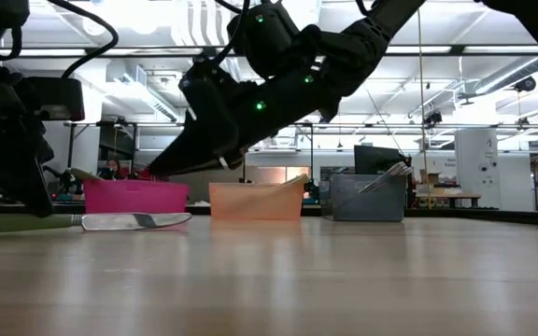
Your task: Sort silverware by color (type)
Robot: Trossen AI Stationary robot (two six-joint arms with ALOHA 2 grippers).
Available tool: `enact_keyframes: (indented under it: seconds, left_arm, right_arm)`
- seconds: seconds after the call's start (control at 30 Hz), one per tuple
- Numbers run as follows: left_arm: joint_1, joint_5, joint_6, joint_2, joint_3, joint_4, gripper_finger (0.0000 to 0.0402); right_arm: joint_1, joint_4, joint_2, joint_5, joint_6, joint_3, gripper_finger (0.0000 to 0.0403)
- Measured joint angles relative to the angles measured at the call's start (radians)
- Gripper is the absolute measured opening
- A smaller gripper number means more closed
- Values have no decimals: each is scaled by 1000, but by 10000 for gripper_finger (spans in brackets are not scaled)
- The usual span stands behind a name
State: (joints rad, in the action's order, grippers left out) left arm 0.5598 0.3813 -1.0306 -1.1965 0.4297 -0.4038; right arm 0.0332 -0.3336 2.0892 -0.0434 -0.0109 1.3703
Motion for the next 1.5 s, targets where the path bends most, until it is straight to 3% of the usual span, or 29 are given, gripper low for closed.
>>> enact_keyframes:
  seconds: [0.37, 0.63, 0.77, 1.1, 1.23, 1.4, 1.5]
  left_arm:
    - [1, 2, 8, -6, 1, 2, 0]
    - [2, 7, 11, -16, 2, 8, 0]
    - [3, 7, 12, -17, 2, 8, 0]
    - [2, 6, 27, -19, 2, 15, 0]
    - [2, 3, 27, -19, 2, 19, 0]
    - [3, 6, 31, -19, 1, 13, 0]
    - [3, 10, 30, -19, 0, 11, 0]
  right_arm:
    - [-30, -70, 77, -43, -73, 13, 193]
    - [-60, -86, 113, -47, -87, 13, 199]
    - [-66, -112, 152, -134, -93, 12, 195]
    - [-66, -135, 175, -152, -106, 18, 158]
    - [-66, -130, 176, -153, -127, 22, 111]
    - [-65, -125, 177, -166, -147, 29, 26]
    - [-65, -121, 177, -167, -153, 29, 14]
